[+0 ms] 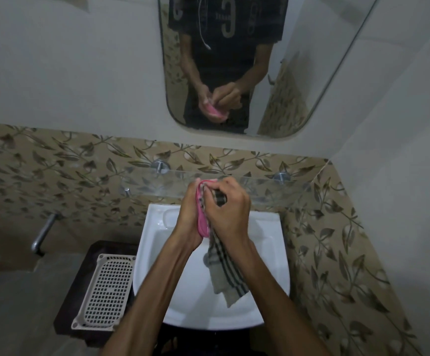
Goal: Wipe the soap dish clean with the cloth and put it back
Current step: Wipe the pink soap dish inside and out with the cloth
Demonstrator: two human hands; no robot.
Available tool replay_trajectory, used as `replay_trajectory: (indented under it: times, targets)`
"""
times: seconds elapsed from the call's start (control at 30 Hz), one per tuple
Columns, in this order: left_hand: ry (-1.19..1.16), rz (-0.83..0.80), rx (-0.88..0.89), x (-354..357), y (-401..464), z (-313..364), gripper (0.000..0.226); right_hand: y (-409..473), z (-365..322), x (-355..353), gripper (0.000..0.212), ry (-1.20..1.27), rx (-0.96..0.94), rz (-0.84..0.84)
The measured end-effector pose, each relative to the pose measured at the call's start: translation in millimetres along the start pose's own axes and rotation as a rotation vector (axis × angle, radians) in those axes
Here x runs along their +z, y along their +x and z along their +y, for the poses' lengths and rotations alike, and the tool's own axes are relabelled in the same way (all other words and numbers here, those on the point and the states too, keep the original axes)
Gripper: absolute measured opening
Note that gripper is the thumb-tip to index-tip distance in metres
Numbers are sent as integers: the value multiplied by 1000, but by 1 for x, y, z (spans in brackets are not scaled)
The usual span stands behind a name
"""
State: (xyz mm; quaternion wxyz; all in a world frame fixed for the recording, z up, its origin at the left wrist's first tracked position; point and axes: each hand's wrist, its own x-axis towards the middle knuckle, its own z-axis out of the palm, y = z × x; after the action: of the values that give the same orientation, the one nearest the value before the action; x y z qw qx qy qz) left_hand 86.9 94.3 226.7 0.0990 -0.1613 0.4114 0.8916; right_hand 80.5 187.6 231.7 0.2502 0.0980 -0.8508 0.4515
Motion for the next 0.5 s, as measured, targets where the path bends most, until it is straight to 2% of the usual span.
replay_trajectory:
  times: [0.13,0.23,0.3,0.43,0.5]
  targets:
    - [-5,31,-4,-10,2,2,50,-46,-9,-5,15,14,-55,-115]
    - [58,54,53,-1,1,-4,50,-22,1,-1,11,52,8,-39]
    - [14,28,64,6,-1,-7,47,1,3,3,10,88,49,6]
    - [122,25,186,-1,-2,-7,48,-26,-11,2,10,157,133,-69]
    - [183,60,225,1,-1,-9,48,-18,-6,4,7,225,196,-26]
